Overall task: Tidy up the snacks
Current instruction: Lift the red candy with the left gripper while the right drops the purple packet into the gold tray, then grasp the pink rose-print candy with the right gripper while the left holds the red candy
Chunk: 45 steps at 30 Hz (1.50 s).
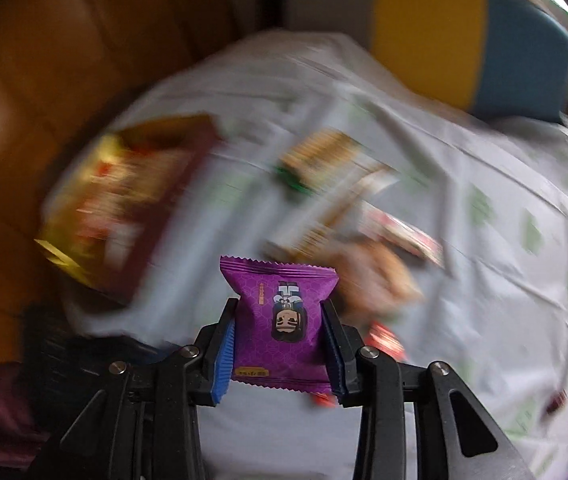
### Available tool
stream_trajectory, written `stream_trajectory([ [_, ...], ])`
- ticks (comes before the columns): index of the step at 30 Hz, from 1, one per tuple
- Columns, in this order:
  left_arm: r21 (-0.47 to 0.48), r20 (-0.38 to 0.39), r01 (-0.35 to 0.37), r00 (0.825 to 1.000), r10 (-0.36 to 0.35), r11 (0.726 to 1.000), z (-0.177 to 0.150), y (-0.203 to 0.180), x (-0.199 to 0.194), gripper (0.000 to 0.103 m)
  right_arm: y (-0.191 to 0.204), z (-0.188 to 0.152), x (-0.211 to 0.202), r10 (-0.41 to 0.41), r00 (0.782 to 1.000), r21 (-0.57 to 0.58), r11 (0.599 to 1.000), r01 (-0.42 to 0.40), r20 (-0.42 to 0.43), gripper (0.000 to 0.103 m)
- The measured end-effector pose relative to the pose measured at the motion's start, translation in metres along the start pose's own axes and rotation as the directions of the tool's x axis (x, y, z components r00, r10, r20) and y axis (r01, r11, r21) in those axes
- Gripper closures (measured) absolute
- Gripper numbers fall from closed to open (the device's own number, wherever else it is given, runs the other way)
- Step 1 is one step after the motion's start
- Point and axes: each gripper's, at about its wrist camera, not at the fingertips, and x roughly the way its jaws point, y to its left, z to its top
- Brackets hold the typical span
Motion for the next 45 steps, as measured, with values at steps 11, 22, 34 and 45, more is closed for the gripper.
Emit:
stream_trajectory([
  [11, -0.009, 0.004, 0.022, 1.000, -0.022, 1.000, -0.001, 0.003, -0.001, 0.085, 0.124, 0.074, 0.032, 0.406, 0.908, -0.133, 0.899, -0.417, -0.102, 0.052],
  [22, -0.017, 0.004, 0.024, 1.000, -0.024, 1.000, -0.001, 0.004, -0.001, 0.085, 0.052, 0.048, 0.033, 0.256, 0.966, 0.004, 0.967, -0.256, -0.042, 0.050],
  [34, -0.004, -0.020, -0.016, 1.000, 0.016, 1.000, 0.001, -0.002, 0.002, 0.085, -0.125, -0.034, 0.022, -0.399, 0.909, 0.207, 0.886, 0.415, -0.117, 0.050],
  [45, 0.008, -0.050, -0.068, 0.996, 0.069, 0.998, 0.005, -0.009, 0.004, 0.085, -0.163, -0.038, 0.031, -0.346, 0.927, 0.359, 0.855, 0.375, -0.144, 0.052],
])
